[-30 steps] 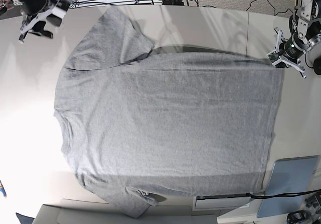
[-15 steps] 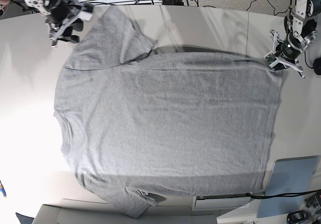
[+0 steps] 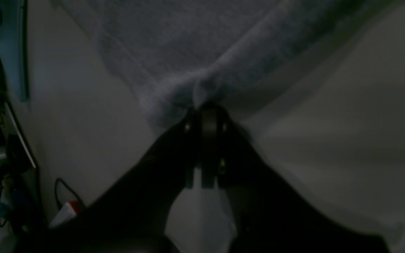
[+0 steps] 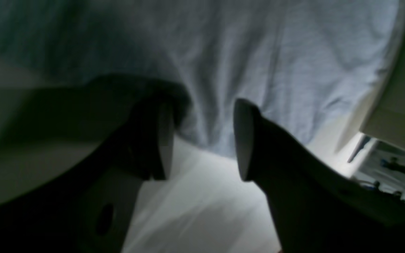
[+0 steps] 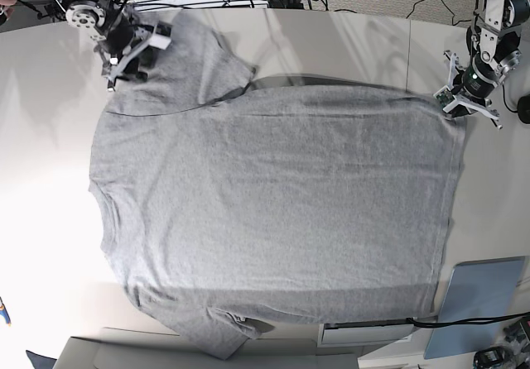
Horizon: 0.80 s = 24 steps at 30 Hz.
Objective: Fold the T-shirt properly
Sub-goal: 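Drag the grey T-shirt by its shoulders toward the arm bases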
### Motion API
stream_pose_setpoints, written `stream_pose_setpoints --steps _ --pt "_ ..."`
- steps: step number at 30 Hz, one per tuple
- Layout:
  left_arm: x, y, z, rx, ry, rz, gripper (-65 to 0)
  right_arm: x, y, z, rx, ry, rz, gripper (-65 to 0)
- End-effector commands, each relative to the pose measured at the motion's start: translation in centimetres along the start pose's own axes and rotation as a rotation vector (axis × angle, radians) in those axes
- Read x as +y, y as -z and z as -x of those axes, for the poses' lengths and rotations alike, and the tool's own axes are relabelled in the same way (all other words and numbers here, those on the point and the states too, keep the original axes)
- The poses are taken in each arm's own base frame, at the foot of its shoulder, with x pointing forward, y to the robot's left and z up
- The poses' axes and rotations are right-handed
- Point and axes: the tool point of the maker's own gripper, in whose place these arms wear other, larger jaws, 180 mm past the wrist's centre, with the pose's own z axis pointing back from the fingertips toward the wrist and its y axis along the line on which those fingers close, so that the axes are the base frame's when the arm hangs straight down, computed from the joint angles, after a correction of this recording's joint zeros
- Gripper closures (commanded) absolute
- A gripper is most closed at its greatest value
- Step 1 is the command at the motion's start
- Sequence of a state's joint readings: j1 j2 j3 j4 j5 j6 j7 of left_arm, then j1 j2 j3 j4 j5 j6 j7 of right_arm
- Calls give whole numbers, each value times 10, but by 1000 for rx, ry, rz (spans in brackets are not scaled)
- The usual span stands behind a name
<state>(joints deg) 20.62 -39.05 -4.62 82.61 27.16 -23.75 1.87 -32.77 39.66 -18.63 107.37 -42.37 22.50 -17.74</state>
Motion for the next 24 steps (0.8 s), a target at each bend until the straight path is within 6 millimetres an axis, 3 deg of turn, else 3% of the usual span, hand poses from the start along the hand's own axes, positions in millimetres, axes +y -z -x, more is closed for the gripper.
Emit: stream_pose_setpoints --steps 1,10,18,20,24 --pt "-32 -1 12 50 4 123 0 6 2 2 2 -17 -32 -279" --pt "-32 -1 14 61 5 123 0 -10 16 -8 -28 9 -21 -279" --pt "-32 -1 15 69 5 124 0 -14 24 2 -5 75 -31 -265" --pt "-32 -1 15 69 5 124 0 -10 26 7 10 77 -41 -200" --pt "-32 -1 15 69 5 124 0 -8 26 16 57 78 -43 0"
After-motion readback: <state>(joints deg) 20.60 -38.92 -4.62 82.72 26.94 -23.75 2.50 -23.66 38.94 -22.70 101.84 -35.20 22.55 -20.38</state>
